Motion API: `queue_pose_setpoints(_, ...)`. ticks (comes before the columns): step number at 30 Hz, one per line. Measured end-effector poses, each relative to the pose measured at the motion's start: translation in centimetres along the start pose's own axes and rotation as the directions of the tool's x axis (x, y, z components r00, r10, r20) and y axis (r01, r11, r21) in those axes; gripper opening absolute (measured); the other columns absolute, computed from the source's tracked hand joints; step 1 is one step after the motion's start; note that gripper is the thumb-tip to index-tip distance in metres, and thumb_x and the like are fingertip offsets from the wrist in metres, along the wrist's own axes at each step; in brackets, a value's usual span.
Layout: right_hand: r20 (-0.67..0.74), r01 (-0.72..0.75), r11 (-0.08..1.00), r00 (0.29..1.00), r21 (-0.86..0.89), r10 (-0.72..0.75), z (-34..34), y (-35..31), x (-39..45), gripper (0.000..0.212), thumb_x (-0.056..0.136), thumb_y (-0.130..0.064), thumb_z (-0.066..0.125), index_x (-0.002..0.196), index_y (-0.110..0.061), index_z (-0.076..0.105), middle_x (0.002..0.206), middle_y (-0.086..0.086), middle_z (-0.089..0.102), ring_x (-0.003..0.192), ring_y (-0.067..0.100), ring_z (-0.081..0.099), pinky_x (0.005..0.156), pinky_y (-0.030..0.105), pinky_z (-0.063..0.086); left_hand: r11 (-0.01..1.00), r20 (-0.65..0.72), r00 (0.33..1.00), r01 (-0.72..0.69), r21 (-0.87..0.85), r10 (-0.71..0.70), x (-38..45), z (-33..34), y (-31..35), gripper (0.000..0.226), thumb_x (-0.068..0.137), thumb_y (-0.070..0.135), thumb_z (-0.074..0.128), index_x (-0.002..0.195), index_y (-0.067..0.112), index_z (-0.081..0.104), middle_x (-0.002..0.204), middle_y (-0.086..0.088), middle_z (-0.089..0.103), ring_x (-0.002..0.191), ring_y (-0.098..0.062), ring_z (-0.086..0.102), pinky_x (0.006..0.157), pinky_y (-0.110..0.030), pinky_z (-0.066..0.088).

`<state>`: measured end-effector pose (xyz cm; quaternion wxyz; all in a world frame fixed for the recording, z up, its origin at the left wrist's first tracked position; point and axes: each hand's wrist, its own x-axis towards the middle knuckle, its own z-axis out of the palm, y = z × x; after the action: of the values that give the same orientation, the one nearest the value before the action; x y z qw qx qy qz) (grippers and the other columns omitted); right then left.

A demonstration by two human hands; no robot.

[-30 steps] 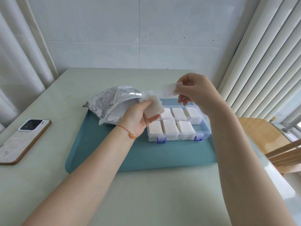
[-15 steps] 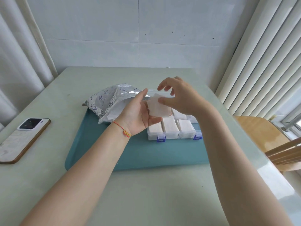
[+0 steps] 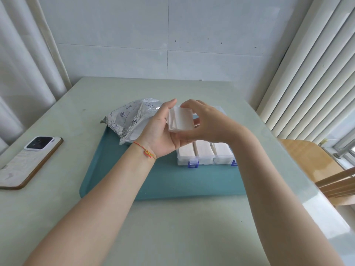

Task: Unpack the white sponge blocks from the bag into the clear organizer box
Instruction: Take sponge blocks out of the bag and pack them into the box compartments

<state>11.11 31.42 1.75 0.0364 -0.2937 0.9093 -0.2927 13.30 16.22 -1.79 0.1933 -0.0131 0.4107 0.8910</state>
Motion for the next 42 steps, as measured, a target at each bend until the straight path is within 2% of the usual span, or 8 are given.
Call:
queue_pose_setpoints(5, 0.024, 0.014, 0.997, 1.000, -0.074, -0.013, 0.6, -0.5, 0.0, 0.085, 0.065, -0.049, 0.085, 0.136, -0.030, 0.041, 0.124, -0.009, 0.045, 0.103, 0.011, 0.049, 0.096, 0.034, 0.043, 1.000, 0.033, 0.999, 0.003, 0.003, -0.003, 0.0, -0.1, 0.0, 0.043, 0.085, 0.051, 0.061, 0.110, 0.016, 0.061, 0.098, -0.003, 0.061, 0.090, -0.017, 0.064, 0.079, -0.029, 0.051)
queue_pose_setpoints(13, 0.036, -0.007, 0.999, 0.999, -0.050, 0.009, 0.4, -0.2, 0.2, 0.084, 0.057, -0.061, 0.080, 0.128, -0.033, 0.045, 0.123, -0.010, 0.045, 0.118, 0.009, 0.045, 0.100, 0.034, 0.042, 0.997, 0.056, 0.998, 0.026, 0.070, -0.030, -0.2, 0.3, -0.2, 0.024, 0.083, 0.035, 0.058, 0.102, 0.020, 0.061, 0.085, 0.003, 0.062, 0.072, -0.011, 0.062, 0.062, -0.025, 0.048)
queue_pose_setpoints(16, 0.016, 0.005, 0.999, 1.000, 0.046, -0.006, -1.2, 0.4, -0.1, 0.058, 0.080, -0.040, 0.075, 0.131, -0.035, 0.050, 0.130, -0.011, 0.050, 0.120, 0.005, 0.047, 0.099, 0.028, 0.041, 0.983, -0.045, 0.999, 0.009, 0.184, -0.001, 0.0, 0.0, -0.5, 0.031, 0.086, 0.008, 0.058, 0.115, 0.018, 0.055, 0.074, -0.001, 0.052, 0.061, -0.012, 0.050, 0.047, -0.020, 0.032)
queue_pose_setpoints(20, -0.173, 0.135, 0.969, 0.980, 0.205, -0.100, -2.2, 0.0, -0.4, 0.031, 0.087, -0.007, 0.061, 0.104, -0.031, 0.070, 0.109, -0.008, 0.061, 0.101, 0.003, 0.058, 0.078, 0.010, 0.041, 0.900, -0.084, 0.993, -0.038, 0.435, 0.082, 0.1, -0.1, -0.8, 0.045, 0.080, -0.011, 0.059, 0.111, 0.022, 0.058, 0.075, 0.000, 0.047, 0.058, -0.010, 0.047, 0.047, -0.021, 0.022)
queue_pose_setpoints(26, -0.052, 0.153, 0.988, 0.987, 0.035, -0.151, -0.8, -0.7, -0.1, 0.018, 0.082, -0.014, 0.071, 0.088, -0.029, 0.075, 0.090, 0.003, 0.059, 0.079, 0.013, 0.056, 0.074, 0.022, 0.047, 0.798, 0.043, 0.995, -0.098, 0.595, 0.091, -0.1, 0.1, -1.0, 0.046, 0.068, -0.001, 0.062, 0.094, 0.037, 0.060, 0.071, 0.012, 0.049, 0.065, -0.009, 0.045, 0.051, -0.022, 0.023)
queue_pose_setpoints(29, -0.113, 0.138, 0.989, 0.985, 0.045, -0.132, -0.9, -0.5, 0.1, 0.013, 0.083, -0.016, 0.072, 0.087, -0.028, 0.076, 0.085, 0.002, 0.060, 0.074, 0.014, 0.056, 0.077, 0.033, 0.050, 0.762, 0.047, 0.993, -0.111, 0.638, 0.105, -0.1, 0.1, -0.8, 0.054, 0.074, 0.001, 0.064, 0.104, 0.046, 0.061, 0.072, 0.015, 0.053, 0.064, -0.010, 0.046, 0.051, -0.022, 0.025)
queue_pose_setpoints(34, -0.187, 0.120, 0.990, 0.977, 0.080, -0.103, -1.1, -0.5, 0.0, 0.016, 0.084, -0.015, 0.073, 0.083, -0.030, 0.074, 0.084, -0.004, 0.062, 0.071, 0.009, 0.056, 0.075, 0.027, 0.049, 0.742, -0.017, 0.987, -0.107, 0.662, 0.157, 0.3, 0.0, -1.1, 0.067, 0.071, 0.010, 0.067, 0.130, 0.039, 0.054, 0.088, 0.004, 0.054, 0.064, -0.011, 0.050, 0.047, -0.021, 0.031)
queue_pose_setpoints(42, -0.269, 0.021, 0.844, 0.952, 0.536, 0.147, -1.1, -0.5, 0.3, 0.012, 0.085, -0.008, 0.063, 0.084, -0.014, 0.073, 0.081, 0.008, 0.070, 0.067, 0.008, 0.055, 0.060, 0.023, 0.042, 0.764, -0.008, 0.982, -0.142, 0.629, 0.189, 0.2, -0.1, -1.1, 0.044, 0.073, 0.009, 0.065, 0.114, 0.021, 0.054, 0.084, -0.003, 0.051, 0.061, -0.011, 0.050, 0.046, -0.020, 0.031)
